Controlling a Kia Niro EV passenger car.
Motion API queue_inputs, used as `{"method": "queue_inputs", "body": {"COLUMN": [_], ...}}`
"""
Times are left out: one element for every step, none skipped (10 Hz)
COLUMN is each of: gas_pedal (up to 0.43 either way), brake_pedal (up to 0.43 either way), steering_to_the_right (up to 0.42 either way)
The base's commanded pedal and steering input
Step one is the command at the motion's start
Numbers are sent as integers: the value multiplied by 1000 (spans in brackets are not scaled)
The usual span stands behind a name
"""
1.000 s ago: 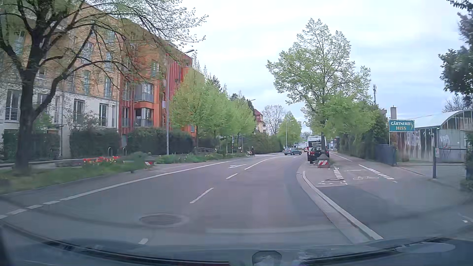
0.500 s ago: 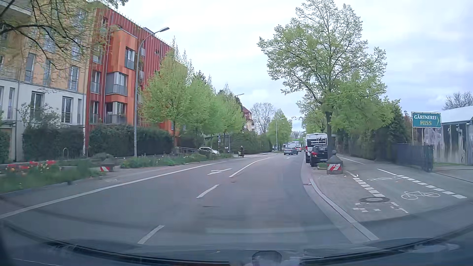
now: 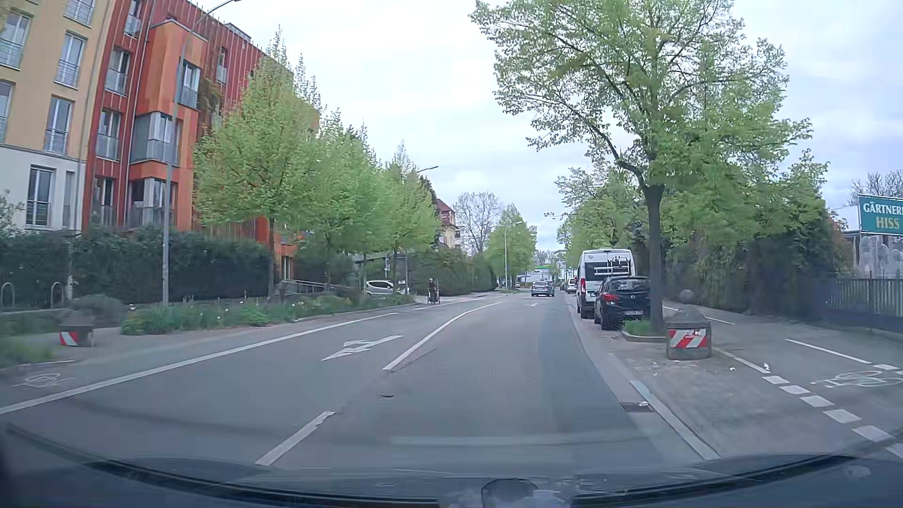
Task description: Follow the waypoints while adhering to traffic rules and regulations
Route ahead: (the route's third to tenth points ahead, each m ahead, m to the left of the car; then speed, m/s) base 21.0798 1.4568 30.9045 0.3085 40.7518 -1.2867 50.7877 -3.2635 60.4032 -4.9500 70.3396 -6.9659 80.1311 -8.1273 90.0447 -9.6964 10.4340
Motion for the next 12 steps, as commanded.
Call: {"method": "queue_inputs", "body": {"gas_pedal": [87, 87, 87, 79, 79, 79, 79, 79, 79, 79, 79, 79], "brake_pedal": [0, 0, 0, 0, 0, 0, 0, 0, 0, 0, 0, 0], "steering_to_the_right": [41, 42, 41, 41, 41, 40, 39, 37, 37, 37, 36, 35]}}
